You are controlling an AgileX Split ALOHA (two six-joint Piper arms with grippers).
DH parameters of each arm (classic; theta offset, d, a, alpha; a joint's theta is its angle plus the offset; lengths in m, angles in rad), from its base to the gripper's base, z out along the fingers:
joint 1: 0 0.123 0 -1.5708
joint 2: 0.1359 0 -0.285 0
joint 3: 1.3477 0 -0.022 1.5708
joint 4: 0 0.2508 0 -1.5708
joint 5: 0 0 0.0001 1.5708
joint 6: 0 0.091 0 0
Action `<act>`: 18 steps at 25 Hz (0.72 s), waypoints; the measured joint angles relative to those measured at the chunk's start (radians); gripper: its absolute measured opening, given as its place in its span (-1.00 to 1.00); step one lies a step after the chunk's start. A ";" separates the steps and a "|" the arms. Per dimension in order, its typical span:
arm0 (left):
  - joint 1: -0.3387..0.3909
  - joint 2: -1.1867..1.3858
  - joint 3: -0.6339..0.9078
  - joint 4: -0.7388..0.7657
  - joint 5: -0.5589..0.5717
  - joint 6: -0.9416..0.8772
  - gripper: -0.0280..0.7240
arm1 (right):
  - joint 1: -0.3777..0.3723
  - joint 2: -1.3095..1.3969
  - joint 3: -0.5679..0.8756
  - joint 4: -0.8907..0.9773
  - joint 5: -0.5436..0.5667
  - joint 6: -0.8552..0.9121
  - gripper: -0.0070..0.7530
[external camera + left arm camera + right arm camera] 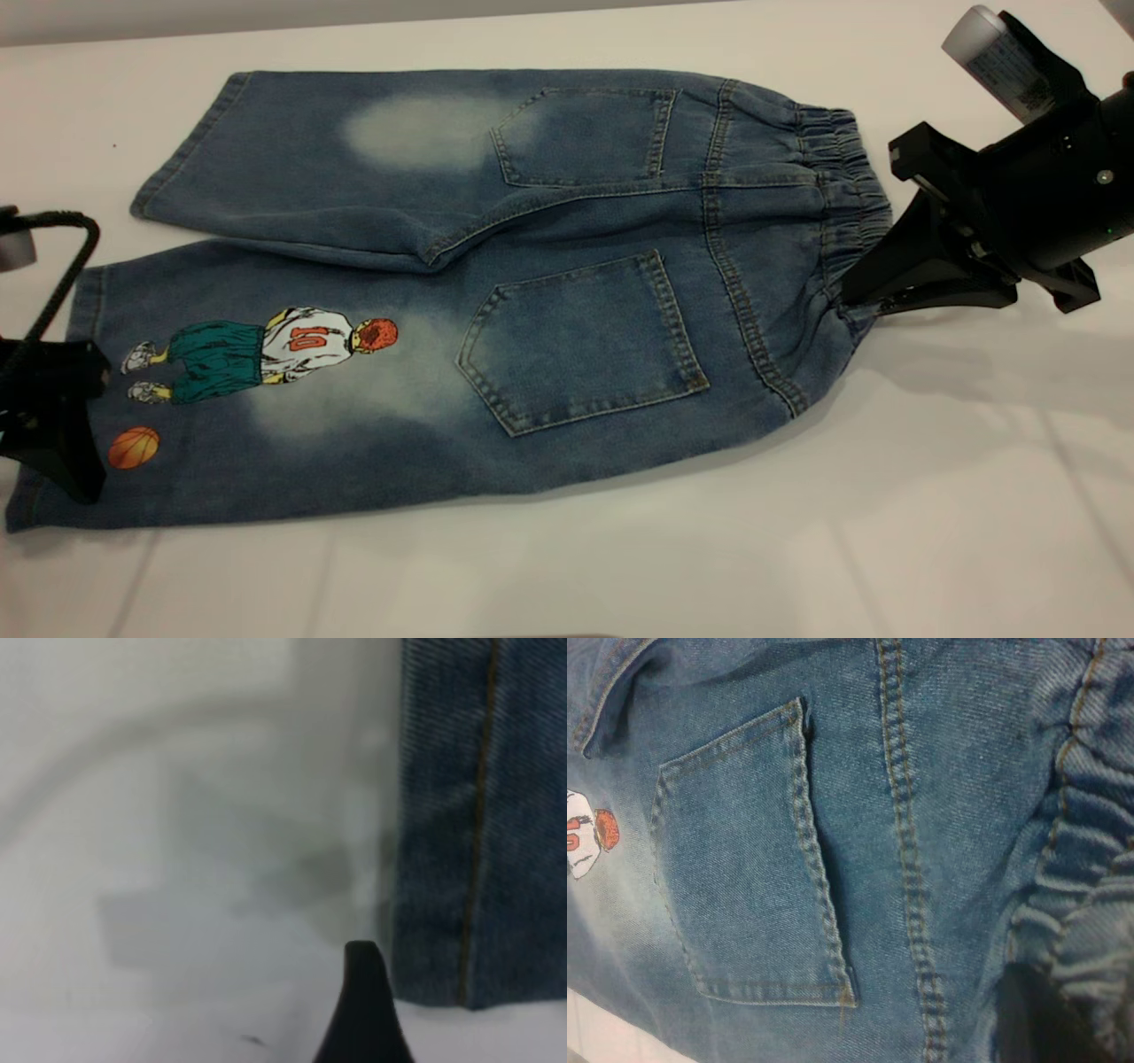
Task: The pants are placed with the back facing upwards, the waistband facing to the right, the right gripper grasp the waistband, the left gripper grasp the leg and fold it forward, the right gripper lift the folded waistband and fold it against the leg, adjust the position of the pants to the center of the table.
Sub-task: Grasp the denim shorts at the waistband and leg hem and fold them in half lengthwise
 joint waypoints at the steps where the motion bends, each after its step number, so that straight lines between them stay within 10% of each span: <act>1: 0.000 0.008 0.000 0.000 -0.004 0.000 0.37 | 0.000 0.000 0.000 0.000 0.000 0.000 -0.88; 7: 0.000 0.042 -0.001 0.000 -0.017 -0.001 0.11 | 0.000 0.000 0.000 -0.001 0.000 0.000 -0.88; 14: 0.000 0.041 -0.004 -0.001 -0.028 -0.001 -0.76 | 0.000 0.000 0.000 -0.005 0.002 -0.012 -0.88; 18: 0.000 -0.010 -0.045 -0.001 0.024 0.000 -0.80 | 0.000 -0.010 0.000 -0.035 0.018 -0.011 -0.88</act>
